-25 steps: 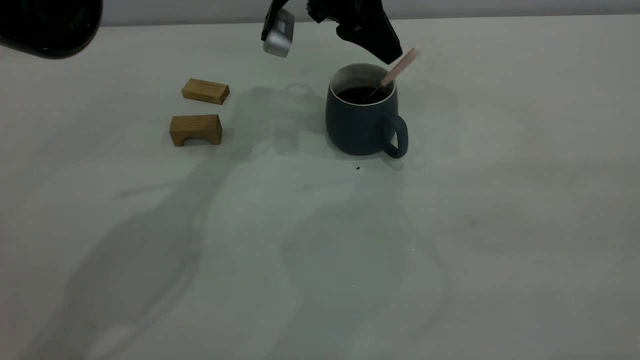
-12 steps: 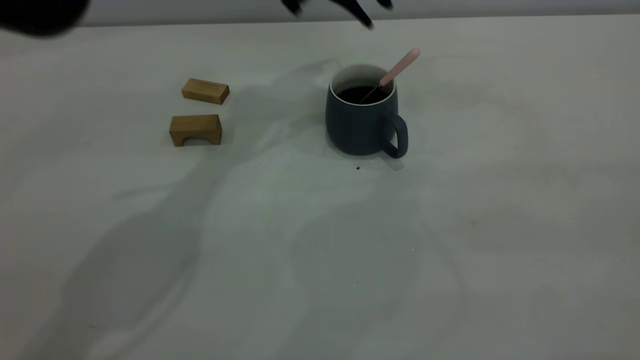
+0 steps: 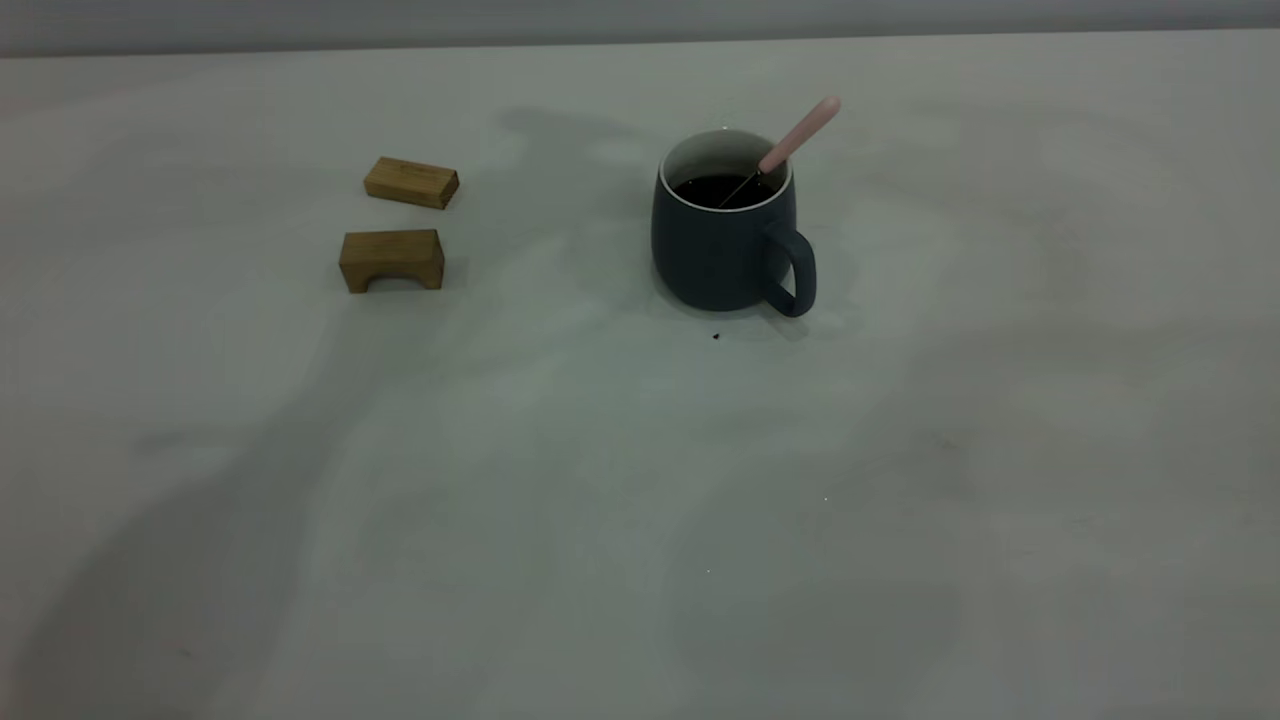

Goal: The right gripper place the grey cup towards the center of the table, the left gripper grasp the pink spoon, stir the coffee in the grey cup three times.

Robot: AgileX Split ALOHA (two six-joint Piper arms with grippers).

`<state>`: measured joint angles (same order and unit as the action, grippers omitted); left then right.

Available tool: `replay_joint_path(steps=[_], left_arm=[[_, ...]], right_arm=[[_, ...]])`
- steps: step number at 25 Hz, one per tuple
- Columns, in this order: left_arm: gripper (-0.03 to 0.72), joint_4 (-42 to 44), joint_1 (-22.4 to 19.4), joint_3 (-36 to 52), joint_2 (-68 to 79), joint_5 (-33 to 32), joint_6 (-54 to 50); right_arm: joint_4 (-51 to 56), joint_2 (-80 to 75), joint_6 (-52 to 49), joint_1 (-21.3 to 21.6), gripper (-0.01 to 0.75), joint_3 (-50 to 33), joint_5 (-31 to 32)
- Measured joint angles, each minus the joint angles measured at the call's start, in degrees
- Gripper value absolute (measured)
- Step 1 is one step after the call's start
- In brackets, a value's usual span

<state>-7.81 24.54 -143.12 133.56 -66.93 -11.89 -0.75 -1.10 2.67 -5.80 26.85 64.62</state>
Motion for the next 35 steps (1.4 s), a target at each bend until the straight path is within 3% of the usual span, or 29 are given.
replay_joint_path(steps=[6, 16, 20, 22, 29, 35], left_arm=[[0.338, 11.09, 0.0, 27.25, -18.65, 0.0, 2.12], [0.338, 16.13, 0.0, 76.31, -56.44, 0.0, -5.16], [0.338, 16.58, -0.26, 90.91, -71.82, 0.0, -5.13], [0.338, 15.37, -2.81, 96.29, -79.68, 0.0, -3.73], [0.338, 11.66, -17.75, 108.05, -104.4, 1.13, 6.31], [0.338, 10.24, -23.36, 113.43, -117.6, 1.24, 8.3]], right_arm=[[0.0, 0.0, 0.0, 0.0, 0.238, 0.0, 0.0], [0.0, 0.0, 0.0, 0.0, 0.238, 0.0, 0.0], [0.0, 0.0, 0.0, 0.0, 0.238, 0.0, 0.0], [0.0, 0.0, 0.0, 0.0, 0.238, 0.0, 0.0], [0.0, 0.0, 0.0, 0.0, 0.238, 0.0, 0.0], [0.0, 0.0, 0.0, 0.0, 0.238, 0.0, 0.0]])
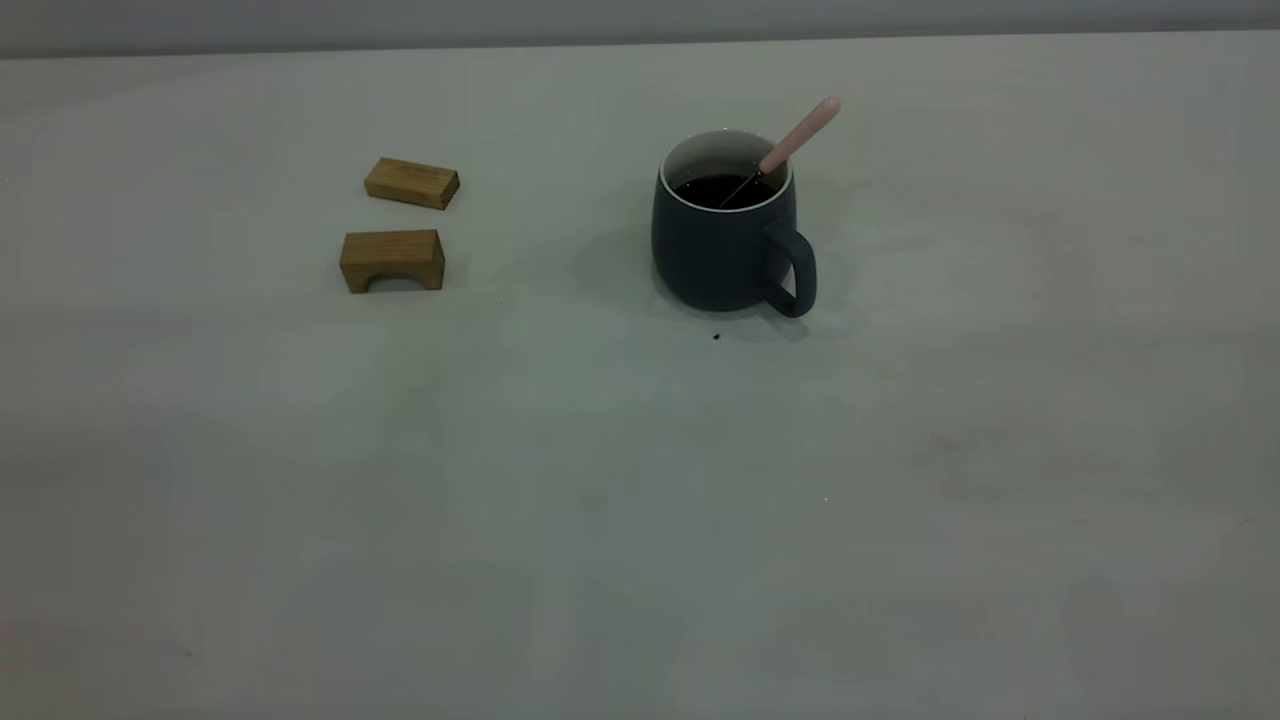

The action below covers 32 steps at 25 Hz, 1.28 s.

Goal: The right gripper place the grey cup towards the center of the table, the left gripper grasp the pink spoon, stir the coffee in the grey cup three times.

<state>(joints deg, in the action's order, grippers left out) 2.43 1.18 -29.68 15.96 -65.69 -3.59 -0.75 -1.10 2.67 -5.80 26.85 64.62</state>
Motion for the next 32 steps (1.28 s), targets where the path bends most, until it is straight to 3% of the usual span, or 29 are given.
replay_joint_path(steps=[5, 18, 32], left_arm=[[0.338, -1.41, -1.98, 1.75, -4.6, 1.02, 1.62], [0.338, -2.88, -1.71, 1.79, -16.72, 1.02, 4.05], [0.338, -3.01, -1.71, 1.79, -17.04, 0.96, 4.05]], right_arm=[[0.0, 0.0, 0.0, 0.0, 0.238, 0.0, 0.0], [0.0, 0.0, 0.0, 0.0, 0.238, 0.0, 0.0], [0.0, 0.0, 0.0, 0.0, 0.238, 0.0, 0.0]])
